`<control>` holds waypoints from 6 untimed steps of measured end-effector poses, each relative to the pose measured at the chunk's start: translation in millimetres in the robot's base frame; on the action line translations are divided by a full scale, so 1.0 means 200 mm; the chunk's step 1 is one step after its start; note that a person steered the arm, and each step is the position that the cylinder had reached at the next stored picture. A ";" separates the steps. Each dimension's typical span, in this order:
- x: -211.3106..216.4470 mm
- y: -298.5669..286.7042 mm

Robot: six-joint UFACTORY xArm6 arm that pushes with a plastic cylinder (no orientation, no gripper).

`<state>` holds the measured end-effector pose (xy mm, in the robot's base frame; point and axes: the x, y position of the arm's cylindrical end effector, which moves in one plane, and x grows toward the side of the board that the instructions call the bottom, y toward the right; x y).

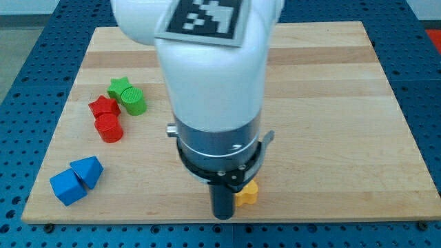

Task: Push the hexagon towards the top side of the board

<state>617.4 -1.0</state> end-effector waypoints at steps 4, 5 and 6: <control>-0.55 0.16; -0.44 0.17; -0.40 0.13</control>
<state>537.3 24.3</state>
